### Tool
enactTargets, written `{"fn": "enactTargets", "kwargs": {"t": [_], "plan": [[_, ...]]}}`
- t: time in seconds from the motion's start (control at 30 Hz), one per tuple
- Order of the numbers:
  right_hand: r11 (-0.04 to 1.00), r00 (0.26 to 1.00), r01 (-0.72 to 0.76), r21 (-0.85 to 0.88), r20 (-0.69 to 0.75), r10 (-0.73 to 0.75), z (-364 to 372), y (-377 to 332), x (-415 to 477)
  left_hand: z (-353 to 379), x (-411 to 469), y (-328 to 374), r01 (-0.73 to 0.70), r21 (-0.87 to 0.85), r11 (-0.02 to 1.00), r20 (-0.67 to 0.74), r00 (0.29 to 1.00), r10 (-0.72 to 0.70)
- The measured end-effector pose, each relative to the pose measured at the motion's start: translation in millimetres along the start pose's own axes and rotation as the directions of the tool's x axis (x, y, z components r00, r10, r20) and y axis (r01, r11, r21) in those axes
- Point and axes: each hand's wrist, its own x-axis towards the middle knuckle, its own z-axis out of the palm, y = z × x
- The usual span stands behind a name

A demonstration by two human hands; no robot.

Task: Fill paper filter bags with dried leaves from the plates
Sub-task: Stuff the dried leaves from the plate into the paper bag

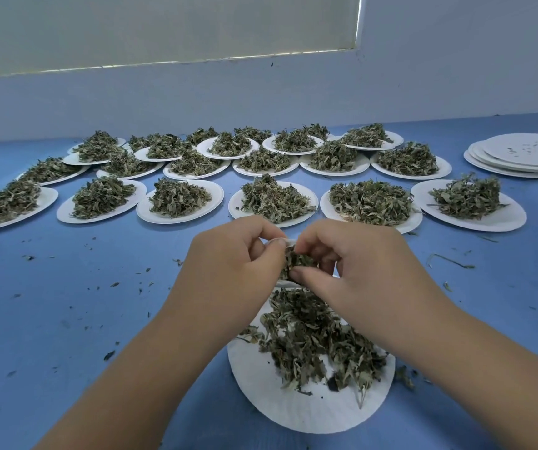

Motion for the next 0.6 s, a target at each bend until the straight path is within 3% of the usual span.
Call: {"fn": "enactTargets", "kwargs": {"t": [0.17,0.43,0.6], "plan": [[0.996,0.998,0.055,-0.076,-0.017,-0.056,4,-1,5,0,0,4,0.047,-0.064,0.997,0.017,0.999,-0.046],[0.995,0.996,0.035,0.091,-0.082,-0.028,-14,2,-2,-7,4,-2,0.096,-0.1,0.99,-0.05,0.994,-0.101],[1.0,0.997,-0.028,-0.004,0.069,0.028,-13,2,-4,-11,8,-6,0.135,-0.179,0.974,-0.081,0.985,-0.152]]}}
